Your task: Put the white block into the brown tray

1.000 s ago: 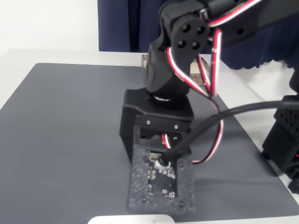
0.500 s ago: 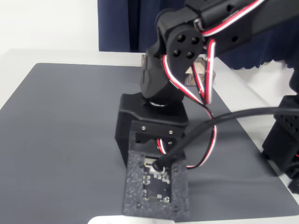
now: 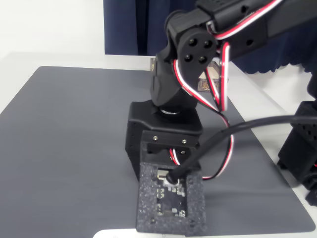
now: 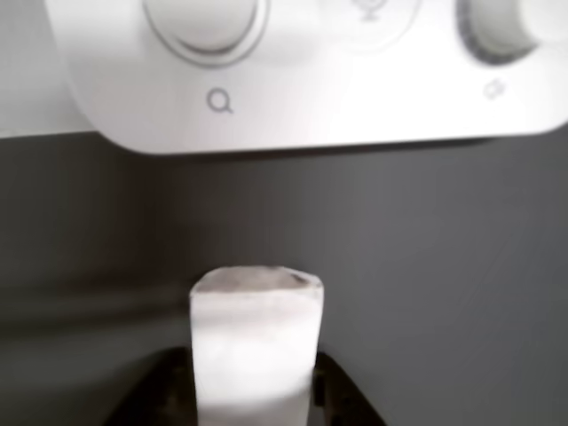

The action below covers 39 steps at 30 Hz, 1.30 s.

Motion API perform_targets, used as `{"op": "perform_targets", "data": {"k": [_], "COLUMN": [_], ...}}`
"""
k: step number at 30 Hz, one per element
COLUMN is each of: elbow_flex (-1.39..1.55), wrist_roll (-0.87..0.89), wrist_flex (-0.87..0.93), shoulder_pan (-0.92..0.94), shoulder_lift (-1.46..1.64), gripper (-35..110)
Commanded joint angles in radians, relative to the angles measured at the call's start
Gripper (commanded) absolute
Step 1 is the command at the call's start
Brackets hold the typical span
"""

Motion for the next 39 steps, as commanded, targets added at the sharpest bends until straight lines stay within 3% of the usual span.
{"op": "perform_targets", "data": {"k": [1,21,29,39], "elbow_flex": [-0.009,-0.008,0.003,-0.005], "wrist_roll": [0.009,0.146,0.308,0.689], "wrist_flex": [-0.009,0.152,0.229,0.23], "shoulder_pan": [-0.003,0.014,0.026,0.112], "shoulder_lift": [0.003,0.117,0.21,0.318], "gripper": [23,6,1,0]}}
